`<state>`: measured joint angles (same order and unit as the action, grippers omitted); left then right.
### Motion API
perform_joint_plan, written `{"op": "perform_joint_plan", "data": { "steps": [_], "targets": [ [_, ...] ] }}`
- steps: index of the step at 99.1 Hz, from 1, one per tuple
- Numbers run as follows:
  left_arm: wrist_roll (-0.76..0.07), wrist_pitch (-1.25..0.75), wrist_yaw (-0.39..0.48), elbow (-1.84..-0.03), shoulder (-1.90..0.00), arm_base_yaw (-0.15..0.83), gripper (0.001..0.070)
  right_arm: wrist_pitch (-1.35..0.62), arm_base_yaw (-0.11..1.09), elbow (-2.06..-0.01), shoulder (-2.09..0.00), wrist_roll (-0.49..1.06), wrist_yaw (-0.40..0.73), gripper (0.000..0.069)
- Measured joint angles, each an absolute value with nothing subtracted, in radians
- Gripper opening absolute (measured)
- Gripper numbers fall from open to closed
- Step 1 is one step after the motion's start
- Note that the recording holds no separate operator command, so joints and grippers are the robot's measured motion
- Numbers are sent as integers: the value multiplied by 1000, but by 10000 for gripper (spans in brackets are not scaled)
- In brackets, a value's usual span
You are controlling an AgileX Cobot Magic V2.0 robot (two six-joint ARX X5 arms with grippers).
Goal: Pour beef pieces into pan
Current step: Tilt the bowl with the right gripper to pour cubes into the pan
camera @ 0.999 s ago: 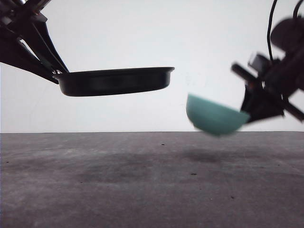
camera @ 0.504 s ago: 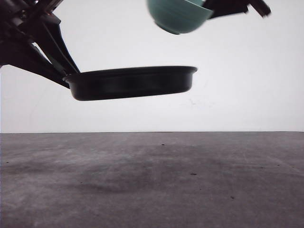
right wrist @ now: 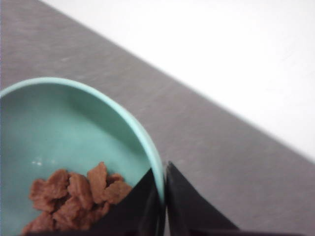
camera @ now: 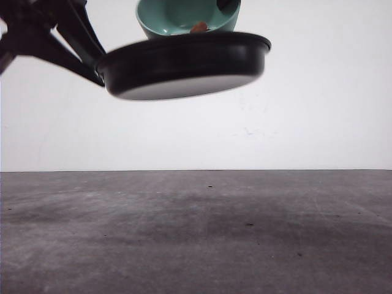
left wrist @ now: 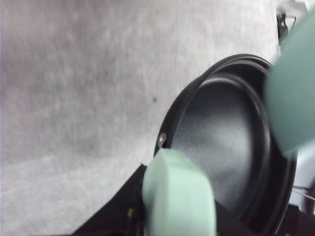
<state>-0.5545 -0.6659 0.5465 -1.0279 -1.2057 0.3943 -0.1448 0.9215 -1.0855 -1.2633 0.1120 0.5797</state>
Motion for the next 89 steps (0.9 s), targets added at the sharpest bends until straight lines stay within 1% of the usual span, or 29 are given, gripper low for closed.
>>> {"op": "perform_joint_plan", "data": {
  "steps": [11, 21, 33, 46, 59, 70, 89],
  "targets": [
    [-522, -734, 504, -1093, -1206, 394, 48, -13, 952, -1050, -1263, 223, 702, 12],
    [-487, -795, 469, -1143, -1206, 394, 48, 51, 963, -1030, -1264, 345, 730, 12],
    [-465, -820, 463, -1172, -1216, 394, 48, 155, 976, -1024, -1266, 519, 726, 12],
    [-460, -828, 463, -1173, -1229, 394, 48, 305, 989, -1024, -1266, 691, 687, 12],
    [-459, -830, 463, -1173, -1231, 394, 48, 345, 1001, -1024, -1266, 842, 643, 12],
    [-460, -830, 463, -1173, -1231, 394, 48, 349, 1006, -1024, -1270, 915, 620, 12],
    [-460, -831, 463, -1173, -1232, 394, 48, 380, 1006, -1024, -1277, 982, 586, 12]
  ]
}}
